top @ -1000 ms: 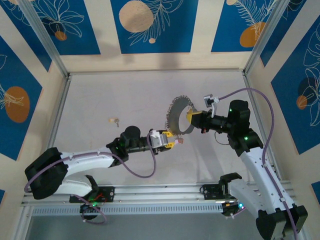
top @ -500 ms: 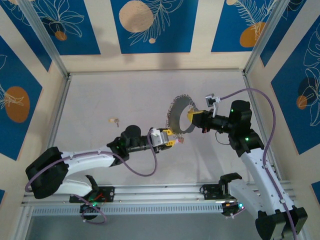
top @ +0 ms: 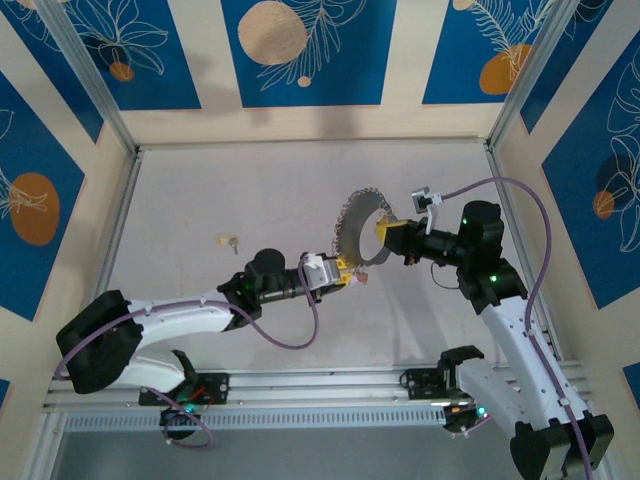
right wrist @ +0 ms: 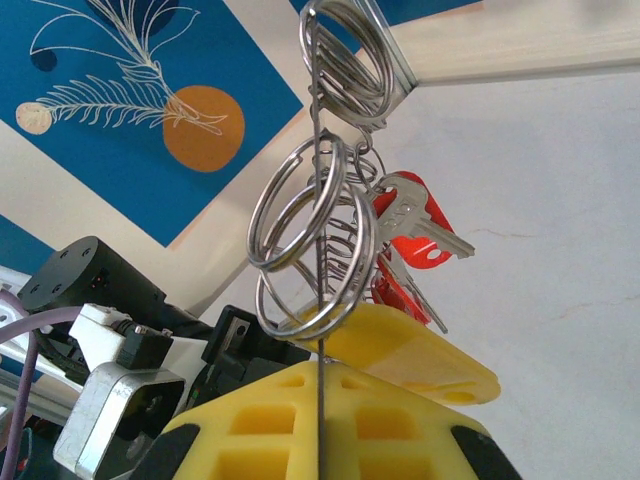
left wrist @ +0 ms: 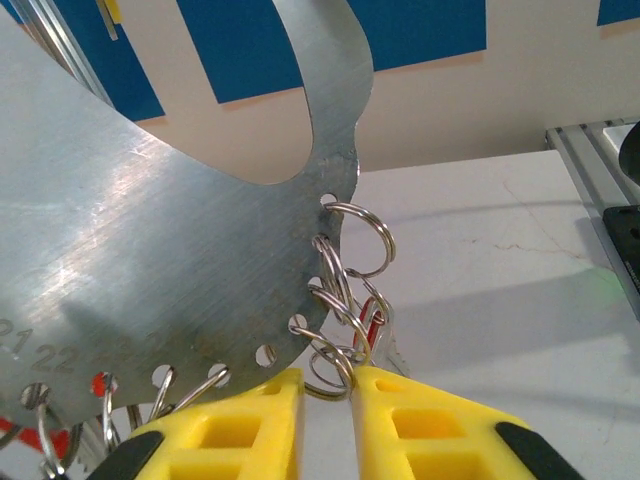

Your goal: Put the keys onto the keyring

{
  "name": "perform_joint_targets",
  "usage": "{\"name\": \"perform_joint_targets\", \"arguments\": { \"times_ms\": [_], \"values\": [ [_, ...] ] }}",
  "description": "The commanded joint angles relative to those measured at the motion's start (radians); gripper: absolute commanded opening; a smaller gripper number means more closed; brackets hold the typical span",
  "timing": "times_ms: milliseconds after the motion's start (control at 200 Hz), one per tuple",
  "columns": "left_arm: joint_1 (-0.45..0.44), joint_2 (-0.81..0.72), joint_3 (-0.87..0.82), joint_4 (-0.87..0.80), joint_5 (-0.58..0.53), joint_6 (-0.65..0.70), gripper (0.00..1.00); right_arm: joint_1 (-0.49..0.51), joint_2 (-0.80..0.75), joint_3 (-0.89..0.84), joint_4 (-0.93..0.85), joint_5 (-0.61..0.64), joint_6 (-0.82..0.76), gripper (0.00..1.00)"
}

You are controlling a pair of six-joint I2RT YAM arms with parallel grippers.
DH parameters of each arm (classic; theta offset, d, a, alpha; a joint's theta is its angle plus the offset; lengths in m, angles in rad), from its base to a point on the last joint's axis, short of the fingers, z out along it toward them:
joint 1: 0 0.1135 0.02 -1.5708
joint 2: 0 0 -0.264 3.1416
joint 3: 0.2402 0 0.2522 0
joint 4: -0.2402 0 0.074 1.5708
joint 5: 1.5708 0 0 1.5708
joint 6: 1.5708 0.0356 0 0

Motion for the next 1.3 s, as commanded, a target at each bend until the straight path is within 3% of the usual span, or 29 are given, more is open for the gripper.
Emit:
{"name": "perform_joint_targets", "arguments": {
  "times_ms": [0, 95, 245, 445, 655, 850, 920, 1030, 1130, 1185, 1295],
  "values": [
    [-0.01, 0.013, 0.04, 0.048, -0.033, -0.019, 0.19, 0.003, -0.011, 0.0, 0.022, -0.034, 0.016, 0.0],
    [-0.01, 0.011, 0.038, 0.044, -0.05, -0.022, 0.25, 0.002, -0.011, 0.0, 0.021, -0.033, 0.016, 0.0],
    [-0.01, 0.011, 0.038, 0.044, -0.046, -0.024, 0.27, 0.003, -0.011, -0.002, 0.026, -0.03, 0.019, 0.0],
    [-0.01, 0.013, 0.036, 0.049, -0.054, -0.016, 0.15, 0.003, -0.016, -0.005, 0.025, -0.031, 0.025, 0.0],
    [-0.01, 0.006, 0.029, 0.052, -0.071, -0.017, 0.1, 0.003, -0.018, -0.001, 0.013, -0.028, 0.019, 0.0],
    [-0.01, -0.019, 0.019, 0.026, -0.115, -0.011, 0.09, 0.003, -0.019, -0.01, 0.015, -0.023, 0.026, 0.0],
    [-0.01, -0.025, 0.04, -0.033, -0.152, -0.015, 0.15, 0.003, -0.021, -0.018, 0.026, -0.022, 0.04, 0.0],
    [-0.01, -0.034, 0.041, -0.035, -0.155, 0.001, 0.15, 0.005, -0.029, -0.039, 0.056, -0.018, 0.068, 0.0],
    [-0.01, -0.036, 0.039, -0.019, -0.147, 0.004, 0.09, 0.004, -0.034, -0.052, 0.066, -0.017, 0.081, 0.0],
    [-0.01, -0.038, 0.041, -0.017, -0.131, 0.014, 0.0, 0.005, -0.034, -0.055, 0.068, -0.017, 0.086, 0.0],
    [-0.01, -0.04, 0.043, -0.021, -0.087, 0.037, 0.0, 0.002, -0.04, -0.069, 0.086, -0.011, 0.107, 0.0]
  ]
}}
